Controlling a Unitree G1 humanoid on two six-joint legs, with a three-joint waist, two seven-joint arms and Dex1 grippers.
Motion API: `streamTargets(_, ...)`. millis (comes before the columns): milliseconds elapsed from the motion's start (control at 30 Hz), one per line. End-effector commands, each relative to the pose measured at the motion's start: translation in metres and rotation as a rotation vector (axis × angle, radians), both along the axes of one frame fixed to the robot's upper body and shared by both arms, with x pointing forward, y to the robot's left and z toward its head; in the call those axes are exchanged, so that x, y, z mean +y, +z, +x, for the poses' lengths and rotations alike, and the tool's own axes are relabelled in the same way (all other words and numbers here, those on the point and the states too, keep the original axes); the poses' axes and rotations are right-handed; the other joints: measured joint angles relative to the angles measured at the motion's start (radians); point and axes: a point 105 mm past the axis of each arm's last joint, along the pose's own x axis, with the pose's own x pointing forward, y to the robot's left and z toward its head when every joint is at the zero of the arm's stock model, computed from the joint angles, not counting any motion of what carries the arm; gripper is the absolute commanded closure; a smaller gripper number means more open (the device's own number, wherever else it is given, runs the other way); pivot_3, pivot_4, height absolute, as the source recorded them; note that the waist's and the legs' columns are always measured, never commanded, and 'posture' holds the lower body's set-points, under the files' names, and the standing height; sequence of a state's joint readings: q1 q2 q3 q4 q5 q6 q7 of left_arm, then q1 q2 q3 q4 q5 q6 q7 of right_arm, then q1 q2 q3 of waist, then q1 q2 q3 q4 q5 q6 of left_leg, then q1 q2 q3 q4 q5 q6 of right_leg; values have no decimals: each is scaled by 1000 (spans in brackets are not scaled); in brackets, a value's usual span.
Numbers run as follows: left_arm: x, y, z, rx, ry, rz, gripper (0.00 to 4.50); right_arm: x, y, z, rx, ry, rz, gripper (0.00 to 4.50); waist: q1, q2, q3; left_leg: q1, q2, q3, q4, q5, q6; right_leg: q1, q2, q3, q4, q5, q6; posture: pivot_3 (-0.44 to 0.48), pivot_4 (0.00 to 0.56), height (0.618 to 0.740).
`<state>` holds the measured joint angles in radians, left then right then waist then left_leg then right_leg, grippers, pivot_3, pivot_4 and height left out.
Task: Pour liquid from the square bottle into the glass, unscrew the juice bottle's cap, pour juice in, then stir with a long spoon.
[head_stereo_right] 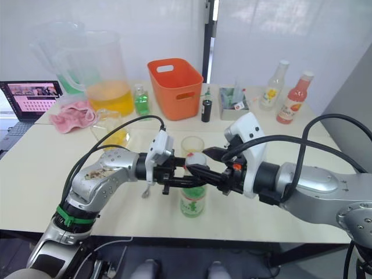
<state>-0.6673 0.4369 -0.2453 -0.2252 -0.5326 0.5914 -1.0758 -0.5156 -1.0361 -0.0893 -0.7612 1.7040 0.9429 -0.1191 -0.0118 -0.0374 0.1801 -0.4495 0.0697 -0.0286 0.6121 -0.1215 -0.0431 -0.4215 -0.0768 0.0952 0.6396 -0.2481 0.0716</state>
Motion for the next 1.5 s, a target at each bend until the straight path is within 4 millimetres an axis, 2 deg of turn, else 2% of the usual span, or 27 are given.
streamTargets(33,-4,-8,-3,14,-9,26,2920,3,10,-2,-51,10,23,1468,0,0,0,0,0,0,0,0,0,0,0,0,0,0,0,0,150,703)
streamTargets(200,-2,-8,-3,15,-7,27,2920,4,10,-3,-51,21,27,1468,0,0,0,0,0,0,0,0,0,0,0,0,0,0,0,0,150,703)
streamTargets(233,-2,-8,-3,16,-7,27,2920,5,10,-3,-52,22,26,2005,0,0,0,0,0,0,0,0,0,0,0,0,0,0,0,0,150,703)
streamTargets(333,-1,-8,-2,16,-4,28,2920,5,11,-2,-59,24,29,2836,0,0,0,0,0,0,0,0,0,0,0,0,0,0,0,0,150,703)
streamTargets(600,0,-5,0,12,2,30,2920,8,6,-5,-46,95,3,2836,0,0,0,0,0,0,0,0,0,0,0,0,0,0,0,0,150,703)
streamTargets(767,3,-6,1,4,23,35,2920,8,-7,-7,-27,254,-104,2836,-1,0,0,0,0,0,0,0,0,0,0,0,0,0,0,0,150,703)
streamTargets(1033,8,-7,1,9,78,37,2923,-3,-18,8,-57,538,-276,2836,-2,0,0,1,0,1,0,0,0,0,0,0,0,0,0,0,150,703)
streamTargets(1167,8,-7,2,11,90,38,2924,-7,-21,13,-73,602,-315,2836,-1,0,0,2,0,1,0,0,0,1,0,0,0,0,0,0,150,703)
streamTargets(1300,14,-8,3,17,139,33,2929,-14,-17,37,-120,776,-419,2836,-11,1,-1,4,0,2,0,0,0,2,0,0,1,0,1,0,150,703)
streamTargets(1500,19,-8,5,22,178,25,2934,-12,-14,45,-151,891,-463,2945,-9,0,-3,6,1,1,0,0,0,2,0,0,2,0,0,0,150,703)
